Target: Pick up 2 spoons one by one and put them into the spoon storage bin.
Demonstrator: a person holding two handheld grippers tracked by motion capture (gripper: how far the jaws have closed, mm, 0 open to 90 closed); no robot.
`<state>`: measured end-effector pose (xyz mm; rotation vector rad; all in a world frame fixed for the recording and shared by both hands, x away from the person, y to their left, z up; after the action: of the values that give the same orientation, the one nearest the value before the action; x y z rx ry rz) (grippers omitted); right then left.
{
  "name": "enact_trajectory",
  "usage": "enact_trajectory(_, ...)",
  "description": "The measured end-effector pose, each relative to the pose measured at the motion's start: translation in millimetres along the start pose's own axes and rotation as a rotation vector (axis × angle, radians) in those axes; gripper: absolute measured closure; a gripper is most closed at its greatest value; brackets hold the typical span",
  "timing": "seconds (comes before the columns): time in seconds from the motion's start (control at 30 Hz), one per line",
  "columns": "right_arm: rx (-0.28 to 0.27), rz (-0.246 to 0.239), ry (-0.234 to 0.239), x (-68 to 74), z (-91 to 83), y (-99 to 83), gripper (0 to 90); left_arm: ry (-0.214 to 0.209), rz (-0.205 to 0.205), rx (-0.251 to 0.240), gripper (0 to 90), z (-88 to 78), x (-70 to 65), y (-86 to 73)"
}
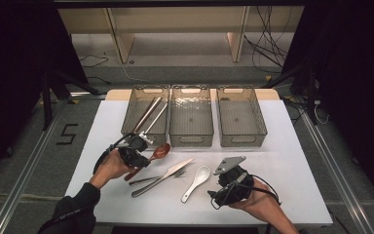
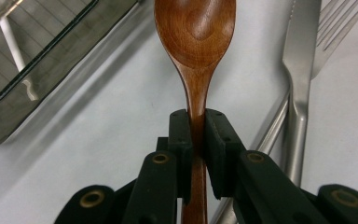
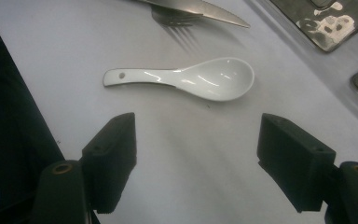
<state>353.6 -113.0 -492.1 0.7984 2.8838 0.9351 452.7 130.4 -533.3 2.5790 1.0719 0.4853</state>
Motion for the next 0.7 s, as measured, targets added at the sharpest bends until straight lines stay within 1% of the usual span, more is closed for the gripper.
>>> enact_trajectory(0.07,0.000,0.001,0.000,0.1,0.0,0.0,29.2,-0.012,-0.005,-0.010,80.9,-3.2,-1.3,1.4)
enact_trajectory(0.13,-0.001,0.001,0.000,0.0,-0.1,0.0,29.2,-0.013,-0.008,-0.020,80.9,-7.2,-1.6,3.2)
enact_trajectory(0.2,-0.002,0.000,-0.001,-0.3,-0.1,0.1,29.2,-0.021,0.001,-0.028,80.8,-10.9,-1.5,4.6)
enact_trajectory(0.33,-0.003,0.001,-0.001,-0.6,-0.1,0.2,29.2,-0.030,-0.017,-0.055,80.8,-15.3,-3.4,8.3)
enact_trajectory(0.37,-0.004,0.001,-0.002,-0.6,-0.2,0.3,29.2,-0.044,-0.020,-0.062,80.8,-16.5,-4.0,9.0)
enact_trajectory(0.4,-0.005,0.001,-0.002,-0.6,-0.2,0.3,29.2,-0.060,-0.033,-0.069,80.8,-17.6,-5.8,10.2)
enact_trajectory(0.5,-0.006,0.004,-0.002,-0.6,-0.1,0.4,29.1,-0.060,-0.032,-0.085,80.8,-21.3,-7.1,13.6)
enact_trajectory(0.63,-0.007,0.003,0.000,-1.1,-0.1,0.4,28.9,-0.079,-0.055,-0.126,80.8,-28.7,-9.3,21.8)
enact_trajectory(0.7,-0.006,0.002,0.000,-1.2,-0.3,0.2,28.5,-0.075,-0.058,-0.138,80.8,-31.7,-8.0,24.9)
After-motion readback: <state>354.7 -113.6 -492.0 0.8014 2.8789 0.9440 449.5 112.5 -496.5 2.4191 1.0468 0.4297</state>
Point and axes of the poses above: each handheld gripper's, and its own axes: z roughly forward along the jaws, y roughly out of its top, x roughly to its left, the point moved 10 cm from there along z, roughly forward along the jaws, and after that the axes turned 14 degrees about y, right-handed, at the moved point
